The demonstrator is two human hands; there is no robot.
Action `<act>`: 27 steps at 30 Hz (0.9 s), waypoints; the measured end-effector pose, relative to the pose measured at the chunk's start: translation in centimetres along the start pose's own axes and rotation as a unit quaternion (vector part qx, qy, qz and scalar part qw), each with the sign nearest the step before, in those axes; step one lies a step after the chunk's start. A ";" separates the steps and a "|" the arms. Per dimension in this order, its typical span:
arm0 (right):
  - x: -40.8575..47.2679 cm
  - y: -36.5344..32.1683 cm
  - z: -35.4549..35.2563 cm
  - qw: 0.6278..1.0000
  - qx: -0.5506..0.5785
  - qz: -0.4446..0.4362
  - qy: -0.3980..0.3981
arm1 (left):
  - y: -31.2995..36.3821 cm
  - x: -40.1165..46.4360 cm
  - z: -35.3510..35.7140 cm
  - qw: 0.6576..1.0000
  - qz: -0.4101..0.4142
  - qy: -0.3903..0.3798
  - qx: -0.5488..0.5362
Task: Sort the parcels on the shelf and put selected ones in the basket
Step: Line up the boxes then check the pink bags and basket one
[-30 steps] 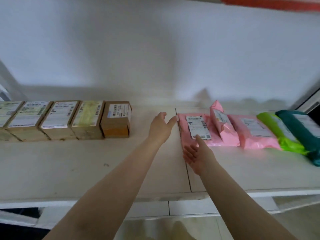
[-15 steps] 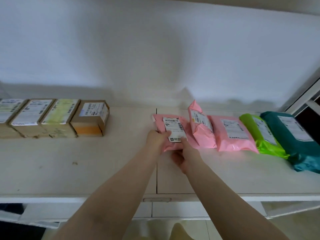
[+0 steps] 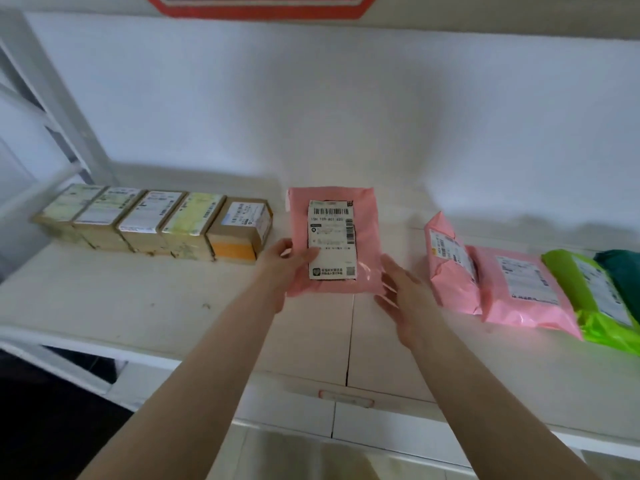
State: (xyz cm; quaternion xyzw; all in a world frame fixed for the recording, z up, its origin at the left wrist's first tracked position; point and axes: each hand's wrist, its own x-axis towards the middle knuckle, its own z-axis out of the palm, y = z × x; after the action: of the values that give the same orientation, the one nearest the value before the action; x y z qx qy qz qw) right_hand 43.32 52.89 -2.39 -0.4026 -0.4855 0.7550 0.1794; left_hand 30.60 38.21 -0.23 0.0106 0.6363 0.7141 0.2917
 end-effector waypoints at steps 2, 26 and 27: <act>-0.7 -0.7 0.5 0.999 -0.030 -0.030 -0.032 | 0.5 -0.4 -1.4 1.000 0.009 -0.019 0.013; -4.0 -0.6 4.4 0.980 -0.001 -0.182 -0.073 | 2.8 -1.1 -5.2 0.990 0.028 -0.137 0.011; -4.0 -0.6 4.5 0.981 -0.001 -0.182 -0.072 | 2.8 -1.1 -5.2 0.990 0.027 -0.138 0.010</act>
State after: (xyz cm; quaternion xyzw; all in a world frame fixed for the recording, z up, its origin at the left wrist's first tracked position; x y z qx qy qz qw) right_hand 42.20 47.85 0.78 -0.2524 -0.5627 0.7363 0.2784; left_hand 28.36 32.96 1.76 0.1296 0.5968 0.7069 0.3569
